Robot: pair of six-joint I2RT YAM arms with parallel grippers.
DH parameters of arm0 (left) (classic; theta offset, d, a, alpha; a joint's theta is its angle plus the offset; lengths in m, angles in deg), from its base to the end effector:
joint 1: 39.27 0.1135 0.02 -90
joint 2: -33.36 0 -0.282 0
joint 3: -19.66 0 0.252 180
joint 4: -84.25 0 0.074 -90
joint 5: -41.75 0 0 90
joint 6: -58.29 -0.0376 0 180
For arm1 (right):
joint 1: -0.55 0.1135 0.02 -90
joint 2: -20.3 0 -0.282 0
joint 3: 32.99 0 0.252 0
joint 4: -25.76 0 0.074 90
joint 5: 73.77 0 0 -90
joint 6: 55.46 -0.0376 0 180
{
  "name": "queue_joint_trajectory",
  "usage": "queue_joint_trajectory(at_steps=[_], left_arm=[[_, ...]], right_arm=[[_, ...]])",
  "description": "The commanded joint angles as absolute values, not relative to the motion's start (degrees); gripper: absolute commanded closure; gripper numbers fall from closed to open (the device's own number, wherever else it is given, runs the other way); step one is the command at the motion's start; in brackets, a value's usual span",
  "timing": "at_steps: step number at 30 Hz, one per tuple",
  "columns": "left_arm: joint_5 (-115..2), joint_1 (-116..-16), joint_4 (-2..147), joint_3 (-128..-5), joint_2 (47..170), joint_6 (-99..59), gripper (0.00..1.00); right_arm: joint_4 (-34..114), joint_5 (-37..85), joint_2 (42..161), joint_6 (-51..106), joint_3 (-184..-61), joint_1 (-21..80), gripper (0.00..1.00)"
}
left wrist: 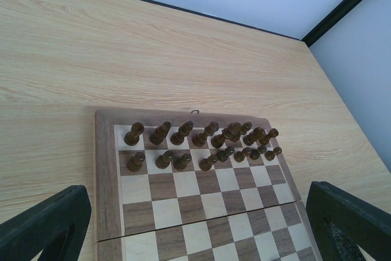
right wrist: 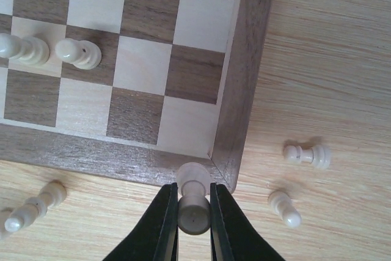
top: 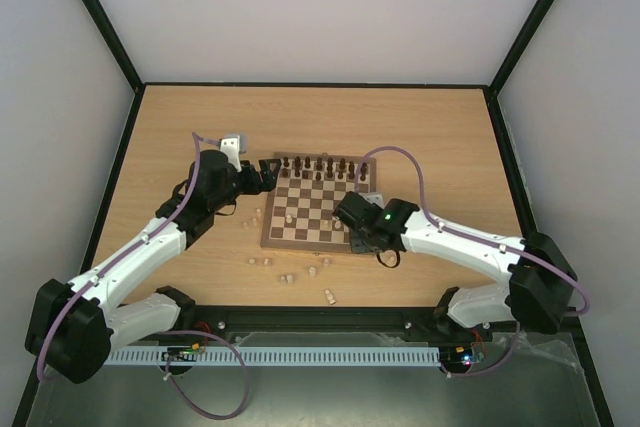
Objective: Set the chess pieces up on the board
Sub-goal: Place the chess piece on the chessboard.
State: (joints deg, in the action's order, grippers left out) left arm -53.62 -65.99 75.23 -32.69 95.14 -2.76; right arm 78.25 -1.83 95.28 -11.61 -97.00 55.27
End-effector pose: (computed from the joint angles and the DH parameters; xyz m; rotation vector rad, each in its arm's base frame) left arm 0.2136 -0.1115 0.2854 0.0281 1.9620 -0.7411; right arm 0.1501 0.1919 0.2397 -0.0971 2.6008 0.2096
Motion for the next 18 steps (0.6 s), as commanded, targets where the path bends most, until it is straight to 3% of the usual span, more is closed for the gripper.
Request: queue_joint_trajectory(at_steps=[1,18], left_arm=[[-54.04,-66.24,75.15,-34.1,94.38,-2.71,0.0],[-53.85,-66.24,75.04,-34.19,94.53,-2.71,0.0]], right_arm=[[79.29,-2.04,98.43,-8.92,-98.7,54.12,0.91],[74.92,2.15,103.02,-4.55,-98.69,50.84,0.91]])
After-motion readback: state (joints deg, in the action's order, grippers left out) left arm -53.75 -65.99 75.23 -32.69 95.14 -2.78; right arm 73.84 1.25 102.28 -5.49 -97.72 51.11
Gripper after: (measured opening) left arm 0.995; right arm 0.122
